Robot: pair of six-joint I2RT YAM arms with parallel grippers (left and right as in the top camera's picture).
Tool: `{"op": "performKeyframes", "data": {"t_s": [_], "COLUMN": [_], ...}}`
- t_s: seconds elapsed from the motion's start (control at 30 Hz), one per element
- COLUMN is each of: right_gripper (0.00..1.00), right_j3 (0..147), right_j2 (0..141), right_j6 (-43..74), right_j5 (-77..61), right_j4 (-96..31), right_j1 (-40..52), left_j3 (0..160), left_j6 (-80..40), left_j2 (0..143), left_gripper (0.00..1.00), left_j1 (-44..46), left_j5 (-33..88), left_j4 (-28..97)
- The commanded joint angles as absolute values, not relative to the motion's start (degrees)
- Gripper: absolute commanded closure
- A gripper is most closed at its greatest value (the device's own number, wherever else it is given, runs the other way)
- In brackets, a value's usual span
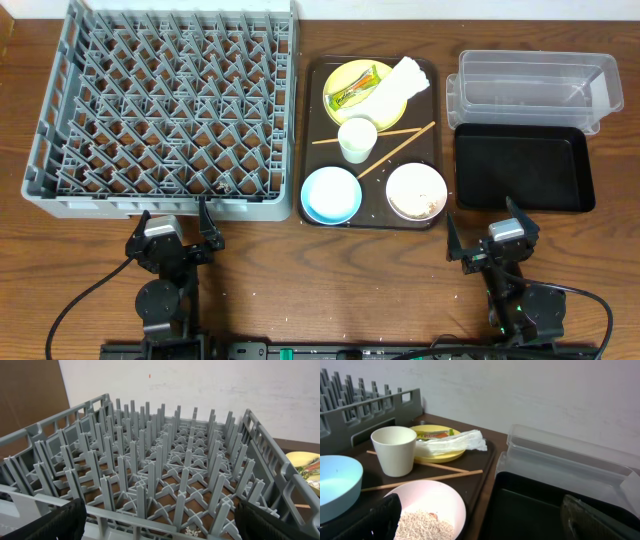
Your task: Sort waste into correct bins and load items into the dishwasher
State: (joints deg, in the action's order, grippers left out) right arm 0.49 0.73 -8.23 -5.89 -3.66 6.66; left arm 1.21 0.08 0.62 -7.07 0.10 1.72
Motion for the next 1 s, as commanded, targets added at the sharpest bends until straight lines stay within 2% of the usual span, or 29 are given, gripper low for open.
{"op": "performKeyframes", "data": {"t_s": [0.0, 0.97], "right_gripper": [0.01, 0.01], "right_j3": [0.3, 0.3], "right_j2": [0.8, 0.8], "right_j6": [-8.8, -8.9], "right_j5": [-5.6, -4.3], "right_j4": [-3.8, -3.6], "right_j1": [7.0, 7.0], "left_j3": [0.2, 0.2], "left_j6": [0.8, 0.8], "left_j2": [0.2, 0.2], "left_gripper": [0.04, 0.04], "left_j1": [-2.4, -2.4], "left_j5": [-0.6, -0.6], "left_j4": [4.2, 4.2]}}
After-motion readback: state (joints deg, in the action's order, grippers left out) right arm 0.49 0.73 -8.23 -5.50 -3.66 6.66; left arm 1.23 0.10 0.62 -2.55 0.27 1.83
